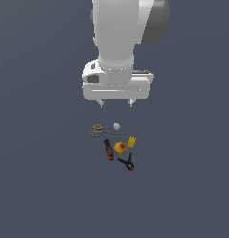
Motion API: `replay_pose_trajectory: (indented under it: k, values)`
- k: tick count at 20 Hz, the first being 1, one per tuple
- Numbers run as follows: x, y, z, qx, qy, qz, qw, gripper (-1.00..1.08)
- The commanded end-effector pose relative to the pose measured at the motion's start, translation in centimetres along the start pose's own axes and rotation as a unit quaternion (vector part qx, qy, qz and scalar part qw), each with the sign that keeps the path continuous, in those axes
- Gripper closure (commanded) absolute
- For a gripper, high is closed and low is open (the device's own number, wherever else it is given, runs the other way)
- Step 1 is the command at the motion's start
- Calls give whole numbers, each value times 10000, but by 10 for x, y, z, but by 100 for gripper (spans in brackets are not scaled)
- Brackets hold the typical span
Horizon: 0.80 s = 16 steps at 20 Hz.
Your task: Pick up a designated object from a clutter of objects.
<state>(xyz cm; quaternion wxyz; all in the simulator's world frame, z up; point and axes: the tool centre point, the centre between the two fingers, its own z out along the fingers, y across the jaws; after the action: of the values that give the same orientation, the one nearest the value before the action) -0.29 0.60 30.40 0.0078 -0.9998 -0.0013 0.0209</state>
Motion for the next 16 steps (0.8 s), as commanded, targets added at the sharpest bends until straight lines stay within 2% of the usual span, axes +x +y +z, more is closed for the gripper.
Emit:
replay_pose_trajectory:
  k: [1,10,16]
  values:
    - [0,0,0,0,0,0,10000,-92]
    - [-5,-29,5,129,-120,-63,9998,-92]
    - [-5,-28,4,126,-118,-47,9998,-92]
